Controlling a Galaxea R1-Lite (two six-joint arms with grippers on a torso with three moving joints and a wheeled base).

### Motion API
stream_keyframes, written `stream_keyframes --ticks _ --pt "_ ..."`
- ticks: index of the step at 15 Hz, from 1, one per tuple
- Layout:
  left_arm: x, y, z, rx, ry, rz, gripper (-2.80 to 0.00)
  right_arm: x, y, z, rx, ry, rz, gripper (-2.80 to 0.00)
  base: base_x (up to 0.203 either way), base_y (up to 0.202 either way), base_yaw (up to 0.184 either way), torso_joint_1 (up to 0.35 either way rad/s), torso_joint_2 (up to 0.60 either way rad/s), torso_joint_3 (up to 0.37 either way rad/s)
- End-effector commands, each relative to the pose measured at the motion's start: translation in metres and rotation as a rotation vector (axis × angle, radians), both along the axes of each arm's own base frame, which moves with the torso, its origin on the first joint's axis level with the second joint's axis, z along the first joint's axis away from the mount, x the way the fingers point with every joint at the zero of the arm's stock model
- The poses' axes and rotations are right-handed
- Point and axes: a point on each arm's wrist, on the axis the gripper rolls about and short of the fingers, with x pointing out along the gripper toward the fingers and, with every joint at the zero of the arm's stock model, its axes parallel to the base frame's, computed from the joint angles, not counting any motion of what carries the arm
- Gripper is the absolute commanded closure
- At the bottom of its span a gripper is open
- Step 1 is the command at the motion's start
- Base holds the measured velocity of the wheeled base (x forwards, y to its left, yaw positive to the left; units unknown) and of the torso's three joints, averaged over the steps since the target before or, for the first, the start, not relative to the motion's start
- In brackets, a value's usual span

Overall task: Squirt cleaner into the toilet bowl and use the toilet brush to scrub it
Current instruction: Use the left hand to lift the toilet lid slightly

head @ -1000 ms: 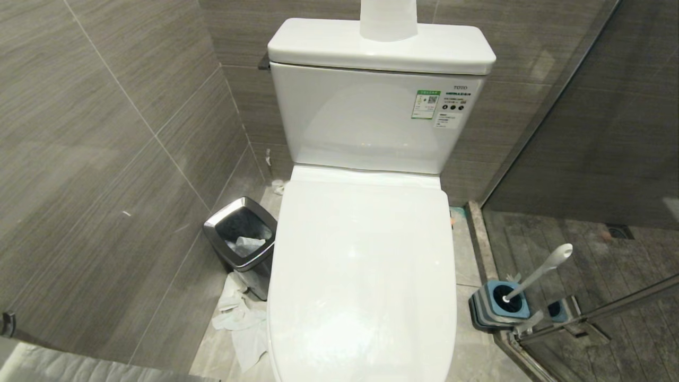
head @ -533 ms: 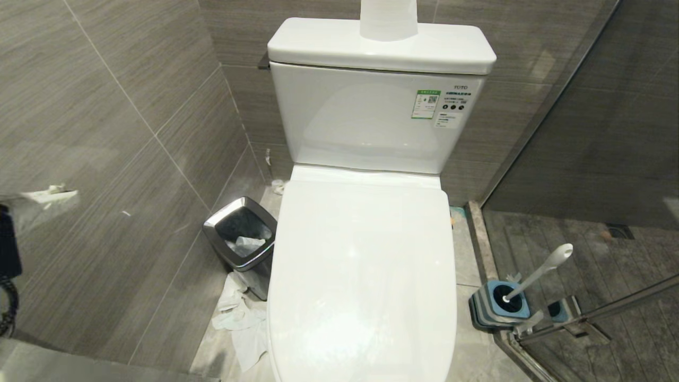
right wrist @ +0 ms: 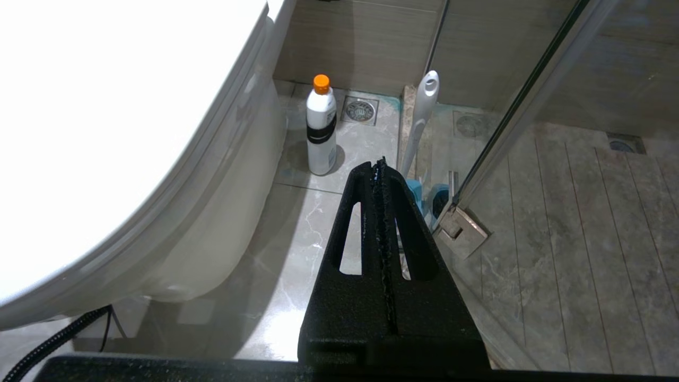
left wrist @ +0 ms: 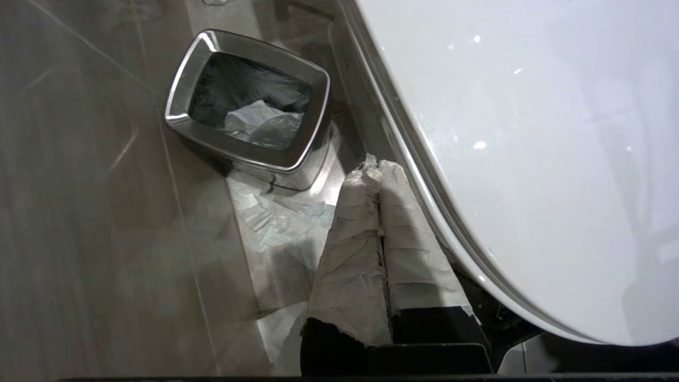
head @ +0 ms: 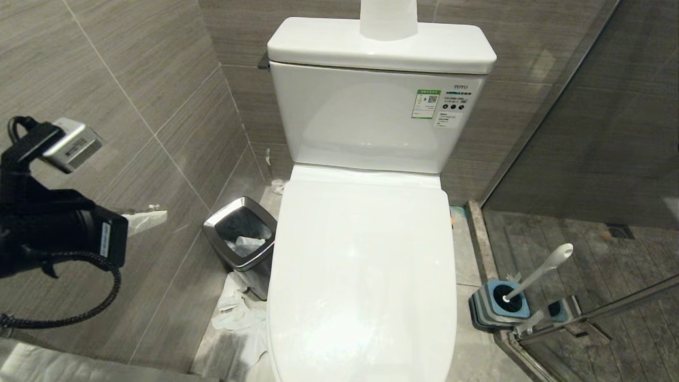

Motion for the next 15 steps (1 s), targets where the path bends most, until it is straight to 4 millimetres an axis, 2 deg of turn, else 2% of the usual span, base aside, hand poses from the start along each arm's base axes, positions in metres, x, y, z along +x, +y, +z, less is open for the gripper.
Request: stream_keyframes --ticks 1,8,12,15 --pt "0.024 -0.002 -0.018 0.0 0.076 -0.013 0.0 0.002 0.0 -0.007 0.0 0.024 0.0 0.0 0.0 0.0 0.0 0.0 0.0 0.0" --pt "0.085 -0.003 -0.065 -0.116 0.201 -0.133 0.0 0.002 0.0 -0.007 0.0 0.025 0.0 0.0 0.0 0.0 0.0 0.0 0.0 0.0" --pt "0.1 -0.009 -0.057 -0.363 0.285 -0.169 0.0 0.002 0.0 -0.007 0.0 0.024 0.0 0.0 0.0 0.0 0.0 0.0 0.0 0.0" --pt "0.112 -0.014 -0.054 -0.541 0.377 -0.111 0.0 0.002 0.0 -0.007 0.0 0.024 0.0 0.0 0.0 0.0 0.0 0.0 0.0 0.0"
